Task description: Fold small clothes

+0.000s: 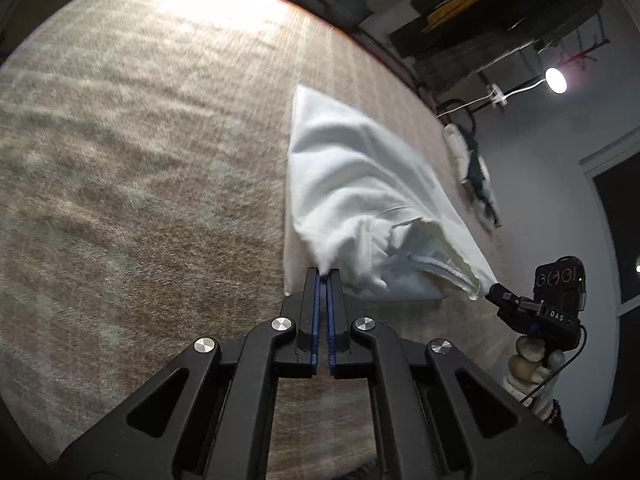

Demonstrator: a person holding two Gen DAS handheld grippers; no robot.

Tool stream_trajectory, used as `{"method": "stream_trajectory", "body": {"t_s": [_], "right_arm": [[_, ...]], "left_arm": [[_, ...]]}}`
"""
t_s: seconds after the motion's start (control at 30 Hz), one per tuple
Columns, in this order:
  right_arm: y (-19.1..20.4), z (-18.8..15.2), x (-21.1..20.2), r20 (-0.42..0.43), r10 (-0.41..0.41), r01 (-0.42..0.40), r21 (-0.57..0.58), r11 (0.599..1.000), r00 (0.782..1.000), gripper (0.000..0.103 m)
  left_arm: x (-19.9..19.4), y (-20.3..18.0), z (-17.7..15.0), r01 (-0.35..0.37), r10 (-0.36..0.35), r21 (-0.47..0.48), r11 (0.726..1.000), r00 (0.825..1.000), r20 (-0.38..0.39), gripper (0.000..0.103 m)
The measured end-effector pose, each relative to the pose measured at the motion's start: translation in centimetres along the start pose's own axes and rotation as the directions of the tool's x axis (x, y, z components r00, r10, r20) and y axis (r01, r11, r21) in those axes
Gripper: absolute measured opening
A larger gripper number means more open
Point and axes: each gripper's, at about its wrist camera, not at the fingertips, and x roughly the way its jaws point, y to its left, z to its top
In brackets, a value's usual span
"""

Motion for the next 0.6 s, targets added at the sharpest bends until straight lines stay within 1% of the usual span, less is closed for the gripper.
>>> {"method": "stream_trajectory", "body": {"t_s": [0.03, 0.07, 0.1, 0.13, 0.17, 0.2, 0.23, 0.3, 0.37, 0.4, 0.43, 0.47, 0.5, 0.53, 0.6], "right_arm": [[0.3, -0.1, -0.3, 0.005, 0.008, -0.008, -0.017, 1.0, 1.0, 0.0], [0.1, -0.2, -0.1, -0.007, 0.0, -0.001, -0.02, 1.0, 1.0, 0.0], [-0.4, -0.4, 0.6, -0.031, -0.024, 0.024, -0.007, 1.0, 0.999, 0.0], [-1.1, -0.6, 1.5, -0.057, -0.039, 0.041, 0.025, 0.999, 0.998, 0.0], [-1.8, -0.6, 1.7, -0.064, -0.021, 0.026, 0.067, 0.997, 0.998, 0.0], [-2.2, -0.6, 1.6, -0.051, 0.018, -0.012, 0.108, 0.994, 0.999, 0.0], [-1.9, -0.3, 1.4, -0.037, 0.035, -0.03, 0.11, 0.993, 0.999, 0.0], [-1.3, 0.2, 0.5, -0.003, 0.043, -0.043, 0.079, 0.996, 0.999, 0.0], [-1.5, 0.3, 0.3, 0.008, 0.06, -0.061, 0.081, 0.995, 0.998, 0.004], [-1.8, 0.2, 0.5, 0.003, 0.056, -0.056, 0.093, 0.994, 0.998, 0.006], [-2.1, 0.0, 0.8, -0.009, 0.053, -0.052, 0.105, 0.993, 0.999, 0.014], [-2.4, -0.1, 1.1, -0.02, 0.046, -0.043, 0.117, 0.992, 0.999, 0.025], [-2.7, -0.4, 1.6, -0.036, 0.035, -0.03, 0.128, 0.991, 0.999, 0.028], [-2.8, -0.4, 2.2, -0.056, 0.028, -0.021, 0.129, 0.991, 0.998, 0.029], [-2.9, -0.6, 2.9, -0.086, 0.011, -0.001, 0.125, 0.992, 0.996, 0.029]], "left_arm": [[0.0, 0.1, -0.1, -0.01, 0.01, 0.005, 1.0, 1.0, -0.001, 0.0], [0.4, 0.4, -0.3, -0.034, 0.034, 0.013, 0.999, 0.999, -0.016, 0.0], [1.0, 0.9, -0.5, -0.05, 0.05, 0.003, 0.999, 0.998, -0.036, 0.0], [1.3, 1.4, -0.6, -0.044, 0.043, -0.022, 0.999, 0.998, -0.05, 0.0], [1.4, 1.8, -0.6, -0.021, 0.018, -0.056, 0.998, 0.998, -0.052, 0.0], [1.1, 1.8, -0.6, -0.004, 0.001, -0.066, 0.998, 0.999, -0.044, 0.0], [0.6, 1.5, -0.4, 0.008, -0.009, -0.056, 0.998, 1.0, -0.025, 0.0], [-0.4, 1.0, -0.3, 0.0, 0.0, -0.027, 1.0, 1.0, 0.005, 0.0], [-0.5, 1.2, -0.3, 0.023, -0.022, -0.052, 0.998, 1.0, 0.015, 0.0], [-0.3, 1.3, -0.2, 0.03, -0.03, -0.075, 0.997, 1.0, 0.0, 0.0], [0.2, 1.4, -0.3, 0.042, -0.045, -0.101, 0.994, 0.999, -0.023, 0.005], [0.5, 1.4, -0.4, 0.057, -0.061, -0.121, 0.991, 0.997, -0.035, 0.016], [0.7, 1.4, -0.6, 0.067, -0.073, -0.137, 0.988, 0.997, -0.04, 0.023], [0.9, 1.4, -0.8, 0.078, -0.085, -0.153, 0.985, 0.995, -0.043, 0.031], [1.7, 0.9, -0.9, 0.095, -0.106, -0.173, 0.98, 0.993, -0.056, 0.031]]}}
